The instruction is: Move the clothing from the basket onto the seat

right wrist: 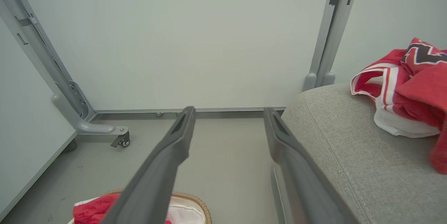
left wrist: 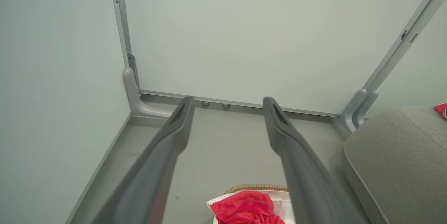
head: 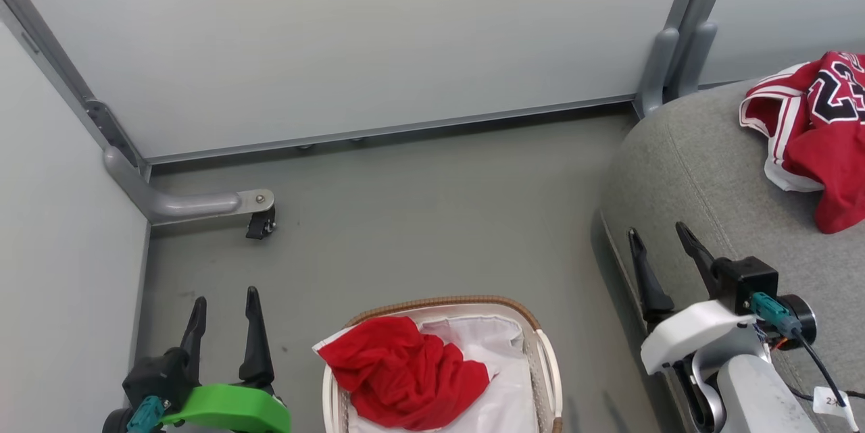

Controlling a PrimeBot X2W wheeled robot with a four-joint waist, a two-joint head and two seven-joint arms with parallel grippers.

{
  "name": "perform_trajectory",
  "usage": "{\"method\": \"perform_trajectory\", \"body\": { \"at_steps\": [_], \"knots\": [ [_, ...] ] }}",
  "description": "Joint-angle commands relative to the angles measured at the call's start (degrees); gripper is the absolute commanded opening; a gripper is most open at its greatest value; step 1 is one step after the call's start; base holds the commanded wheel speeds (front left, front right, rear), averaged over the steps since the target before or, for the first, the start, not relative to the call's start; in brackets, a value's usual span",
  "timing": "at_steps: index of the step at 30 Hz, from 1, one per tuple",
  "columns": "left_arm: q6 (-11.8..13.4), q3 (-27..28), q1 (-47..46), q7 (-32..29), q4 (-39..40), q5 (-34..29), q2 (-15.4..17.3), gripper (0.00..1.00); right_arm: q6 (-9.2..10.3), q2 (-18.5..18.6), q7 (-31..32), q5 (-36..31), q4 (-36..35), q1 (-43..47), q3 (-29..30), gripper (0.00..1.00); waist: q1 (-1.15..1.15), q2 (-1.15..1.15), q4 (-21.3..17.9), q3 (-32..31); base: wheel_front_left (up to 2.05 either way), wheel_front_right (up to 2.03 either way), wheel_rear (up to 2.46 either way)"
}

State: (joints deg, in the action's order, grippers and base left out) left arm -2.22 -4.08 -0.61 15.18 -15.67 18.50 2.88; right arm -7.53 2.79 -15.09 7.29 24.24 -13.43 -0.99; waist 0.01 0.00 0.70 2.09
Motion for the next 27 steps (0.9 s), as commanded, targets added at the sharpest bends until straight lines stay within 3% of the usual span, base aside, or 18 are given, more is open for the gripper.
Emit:
{"method": "perform_trajectory", "body": {
  "at_steps": [1, 27],
  "knots": [
    [0.35, -0.21, 0.72, -0.04, -0.03, 0.71, 0.04, 1.0, 0.08, 0.19, -0.11, 0.16, -0.62, 1.05, 0.26, 1.0, -0.01, 0.0, 0.87, -1.06, 0.0, 0.0, 0.0],
    [0.58, -1.69, -0.97, -0.04, -1.0, 1.05, 0.03, 1.0, 0.08, 0.21, -0.11, -0.25, -2.62, 3.82, 1.38, 1.0, -0.01, 0.0, 1.37, -1.96, 0.0, 0.0, 0.0]
  ]
}}
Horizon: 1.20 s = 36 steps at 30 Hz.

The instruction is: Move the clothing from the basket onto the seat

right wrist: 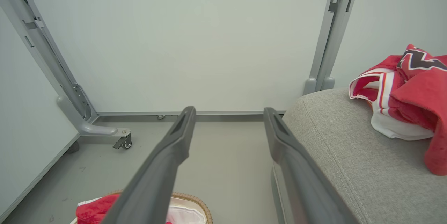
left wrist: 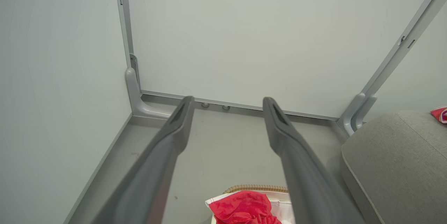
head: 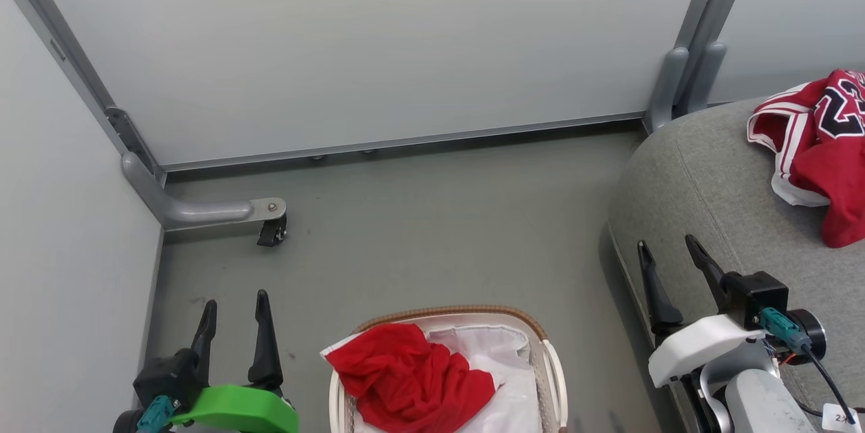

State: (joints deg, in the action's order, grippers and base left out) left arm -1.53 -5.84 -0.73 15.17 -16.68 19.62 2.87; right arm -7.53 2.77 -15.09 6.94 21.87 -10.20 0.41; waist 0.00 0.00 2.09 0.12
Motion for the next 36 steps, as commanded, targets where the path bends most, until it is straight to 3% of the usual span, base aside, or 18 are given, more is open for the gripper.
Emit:
{"method": "perform_trajectory", "body": {
  "at_steps": [1, 12, 19, 27, 36],
  "knots": [
    [-0.13, 0.12, -0.83, -0.03, 0.0, -0.07, 0.04, 1.0, 0.08, 0.22, -0.11, 0.06, -0.25, 0.57, -0.04, 1.0, 0.0, 0.0, -0.06, 0.02, 0.0, 0.0, 0.0],
    [-0.39, -0.64, -1.24, -0.03, -0.42, -0.52, 0.04, 1.0, 0.08, 0.22, -0.11, 0.08, -0.53, 0.23, 0.13, 1.0, 0.0, 0.0, -0.22, 0.31, 0.0, 0.0, 0.0],
    [-1.53, -3.95, -4.54, -0.04, -3.71, -3.32, 0.04, 1.0, 0.08, 0.23, -0.11, -1.26, -2.06, -1.37, 1.91, 1.0, 0.0, 0.0, -0.52, 2.22, 0.0, 0.0, 0.0],
    [-2.43, -11.9, -15.62, -0.03, -16.78, -5.72, 0.07, 1.0, 0.08, 0.19, -0.11, -2.45, -7.22, -6.31, 3.85, 1.0, 0.0, 0.0, -3.94, 10.75, 0.0, 0.0, 0.0],
    [-2.34, -22.82, -28.6, -0.3, -33.94, -6.96, 0.18, 1.0, 0.08, 0.17, -0.11, 0.1, -14.79, -13.3, 1.26, 1.0, 0.0, 0.0, -12.23, 25.42, 0.0, 0.0, 0.0]
  ]
}}
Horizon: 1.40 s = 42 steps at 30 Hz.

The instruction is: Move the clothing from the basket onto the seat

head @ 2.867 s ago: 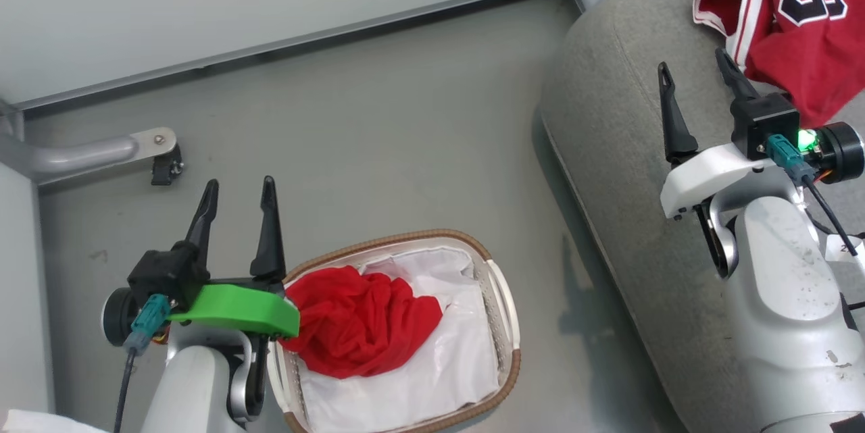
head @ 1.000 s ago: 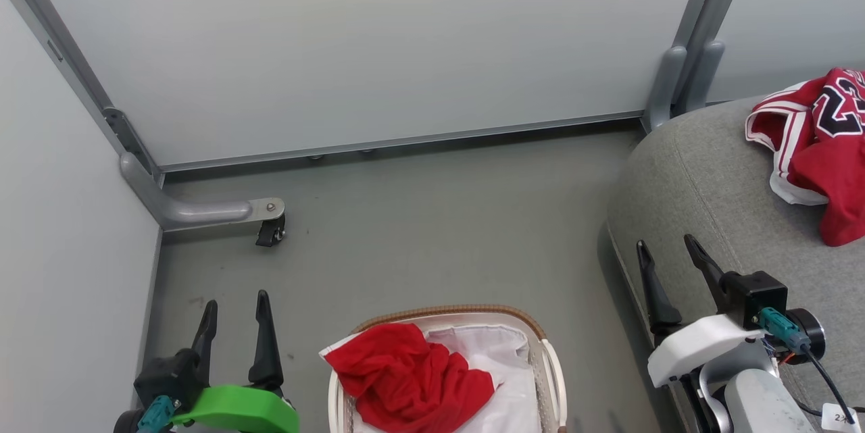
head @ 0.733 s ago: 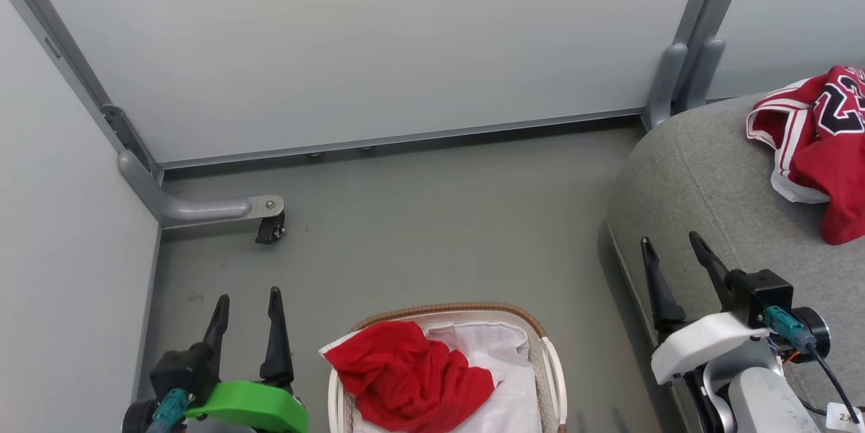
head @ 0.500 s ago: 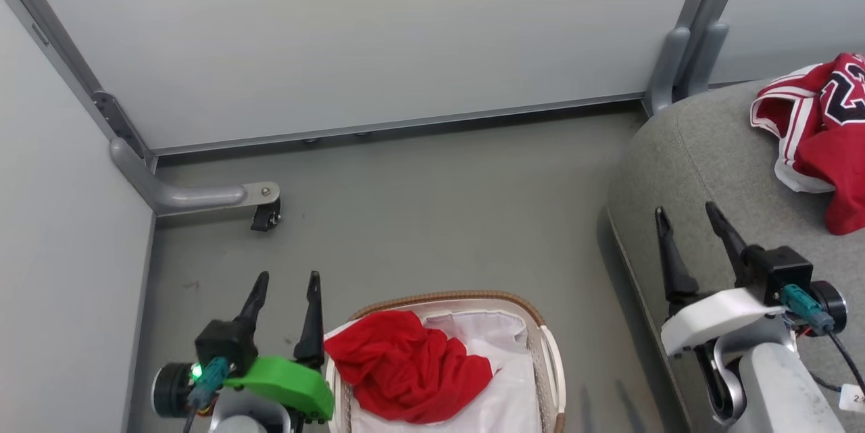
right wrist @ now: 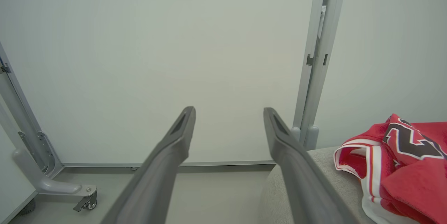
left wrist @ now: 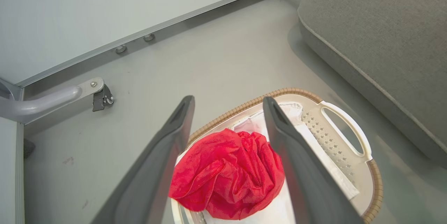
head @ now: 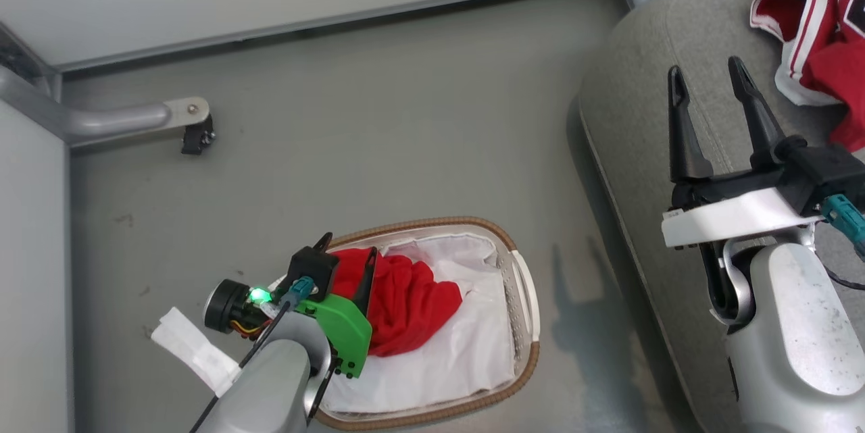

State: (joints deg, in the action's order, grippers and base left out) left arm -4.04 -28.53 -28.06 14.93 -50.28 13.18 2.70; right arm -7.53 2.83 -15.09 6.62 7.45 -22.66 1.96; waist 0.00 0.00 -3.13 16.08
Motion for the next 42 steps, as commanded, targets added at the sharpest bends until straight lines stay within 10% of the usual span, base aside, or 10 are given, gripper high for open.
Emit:
{"method": "perform_trajectory", "body": {
  "at_steps": [1, 13, 33, 37, 42],
  "knots": [
    [0.43, -0.83, -2.33, 0.0, -2.08, -1.03, 0.36, 1.0, 0.08, 0.1, -0.11, 0.87, -1.14, -1.4, -0.74, 1.0, 0.0, 0.0, -7.83, 10.78, 0.0, 0.0, 0.0],
    [2.05, -4.43, -10.18, -0.32, -18.13, -4.49, 3.01, 1.0, 0.08, 0.03, -0.11, 5.59, -5.21, -5.78, -3.4, 1.0, 0.0, 0.0, -17.33, 24.66, 0.0, 0.0, 0.0],
    [4.03, -4.93, -14.14, -4.64, -23.03, -2.86, 5.49, 1.0, 0.08, 0.07, -0.11, 8.9, -7.68, -9.25, -7.49, 1.0, 0.0, 0.0, -21.17, 31.9, 0.0, 0.0, 0.0],
    [4.29, -4.46, -13.52, -4.88, -23.19, -1.8, 5.59, 0.02, 0.08, 0.1, -0.11, 9.0, -6.97, -9.07, -7.79, 1.0, 0.0, 0.0, -21.06, 31.11, 0.0, 0.0, 0.0],
    [3.87, -4.24, -12.73, -3.76, -23.21, -0.75, 4.55, 0.0, 0.08, 0.12, -0.11, 8.27, -5.92, -8.03, -7.31, 1.0, 0.0, 0.0, -20.06, 28.82, 0.0, 0.0, 0.0]
  ]
}}
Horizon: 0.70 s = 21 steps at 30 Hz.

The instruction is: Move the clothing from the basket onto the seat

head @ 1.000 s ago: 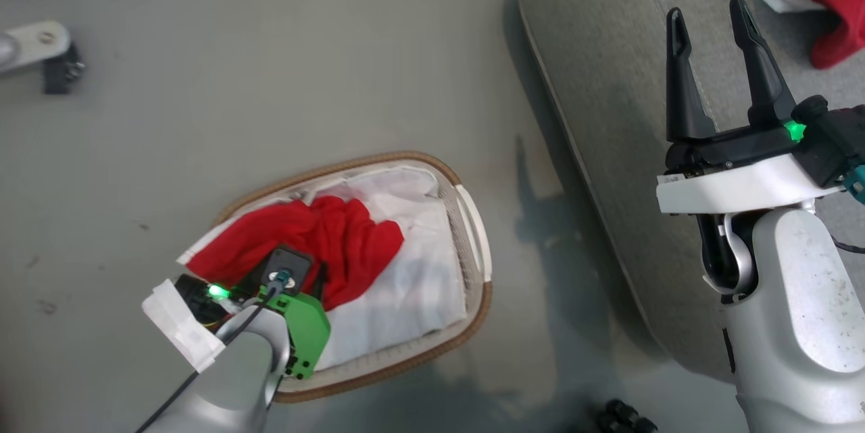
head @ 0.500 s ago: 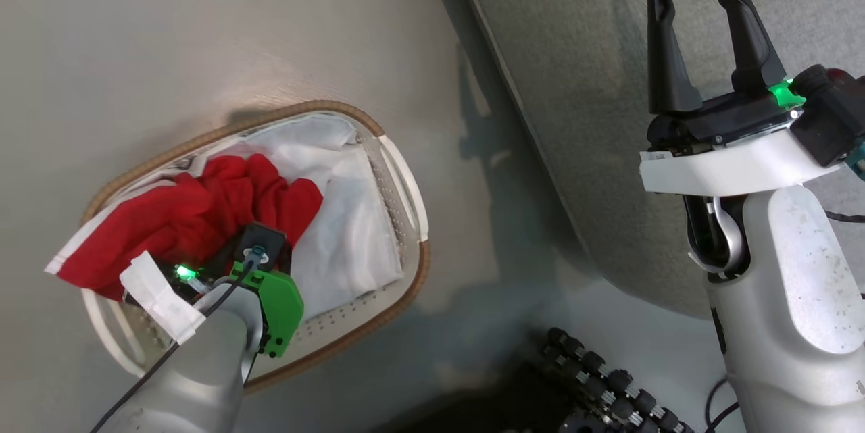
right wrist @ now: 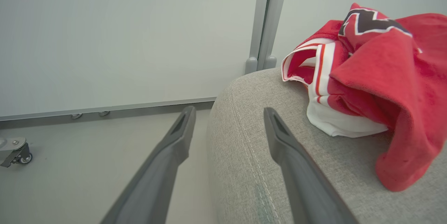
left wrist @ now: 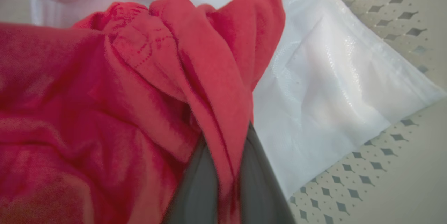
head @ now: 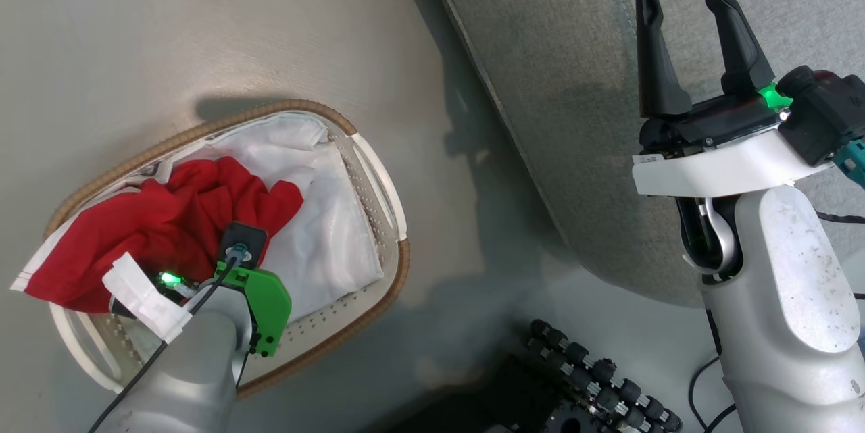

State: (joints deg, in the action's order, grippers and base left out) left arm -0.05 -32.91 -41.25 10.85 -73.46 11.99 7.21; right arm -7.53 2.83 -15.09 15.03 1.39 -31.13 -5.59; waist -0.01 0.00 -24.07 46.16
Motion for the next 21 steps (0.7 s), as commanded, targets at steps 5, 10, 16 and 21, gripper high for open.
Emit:
{"method": "perform_trajectory", "body": {
  "at_steps": [5, 10, 16, 21],
  "knots": [
    [-1.87, -0.21, 1.38, 2.64, 0.86, 1.06, -1.44, 0.0, 0.08, 0.14, -0.11, -1.55, 1.42, 1.61, 0.81, 1.0, 0.01, 0.0, 2.97, -5.15, 0.0, 0.0, 0.0],
    [-3.8, -1.6, 2.37, 4.03, 3.86, 0.46, -2.0, 0.0, 0.08, 0.14, -0.11, -3.26, 2.87, 3.25, 1.59, 1.0, 0.01, 0.0, 5.85, -10.17, 0.0, 0.0, 0.0],
    [-5.01, -3.44, 3.51, 4.38, 11.82, -0.99, -1.08, 0.0, 0.08, 0.16, -0.11, -6.21, 4.72, 6.11, 2.61, 1.0, 0.01, 0.0, 9.77, -17.11, 0.0, 0.0, 0.0],
    [-5.39, -3.35, 5.26, 4.29, 20.76, -1.61, 0.51, 0.0, 0.08, 0.18, -0.11, -8.33, 6.38, 9.26, 4.05, 1.0, 0.01, 0.0, 12.77, -23.79, 0.0, 0.0, 0.0]
  ]
}}
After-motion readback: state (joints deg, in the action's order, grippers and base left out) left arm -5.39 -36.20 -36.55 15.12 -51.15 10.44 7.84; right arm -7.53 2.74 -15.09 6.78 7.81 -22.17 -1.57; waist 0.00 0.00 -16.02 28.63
